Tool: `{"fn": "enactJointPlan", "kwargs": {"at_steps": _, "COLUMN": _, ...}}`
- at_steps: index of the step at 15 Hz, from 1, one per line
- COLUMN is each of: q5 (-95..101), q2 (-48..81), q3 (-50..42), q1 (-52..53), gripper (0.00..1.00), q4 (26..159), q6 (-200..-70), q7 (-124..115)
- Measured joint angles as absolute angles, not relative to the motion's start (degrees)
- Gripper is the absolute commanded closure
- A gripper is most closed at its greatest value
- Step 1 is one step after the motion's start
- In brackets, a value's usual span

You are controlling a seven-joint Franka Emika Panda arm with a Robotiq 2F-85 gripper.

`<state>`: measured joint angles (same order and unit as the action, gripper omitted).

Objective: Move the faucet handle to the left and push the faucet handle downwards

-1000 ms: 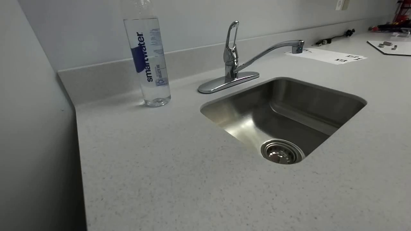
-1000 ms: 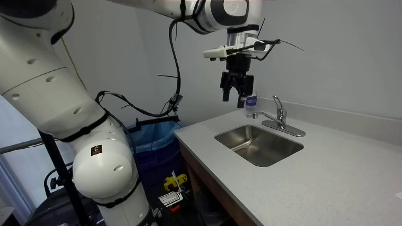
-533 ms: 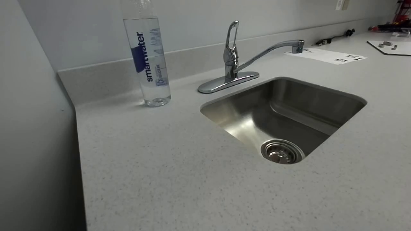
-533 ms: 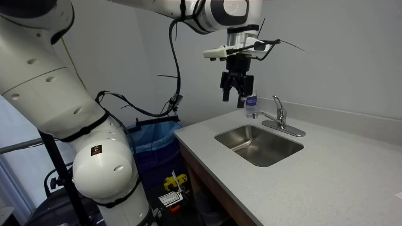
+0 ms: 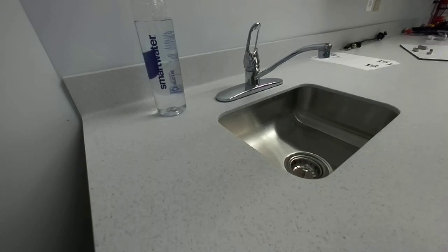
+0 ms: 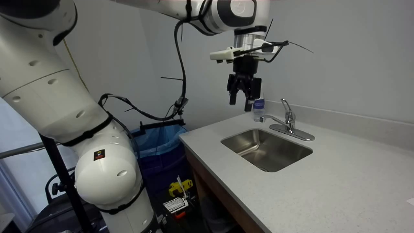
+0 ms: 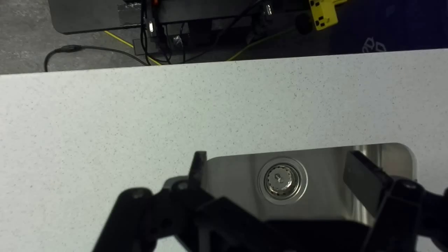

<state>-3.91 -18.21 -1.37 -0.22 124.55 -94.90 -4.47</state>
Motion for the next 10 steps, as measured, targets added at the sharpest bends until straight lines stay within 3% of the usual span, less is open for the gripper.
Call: {"fn": "enactJointPlan", "kwargs": {"at_steps": 10, "q5": -3.7, "q2": -9.4, "q3": -1.1, "q1": -0.2, "gripper": 0.00, "q4": 116.3, "q6": -101.9, "q7": -4.8}}
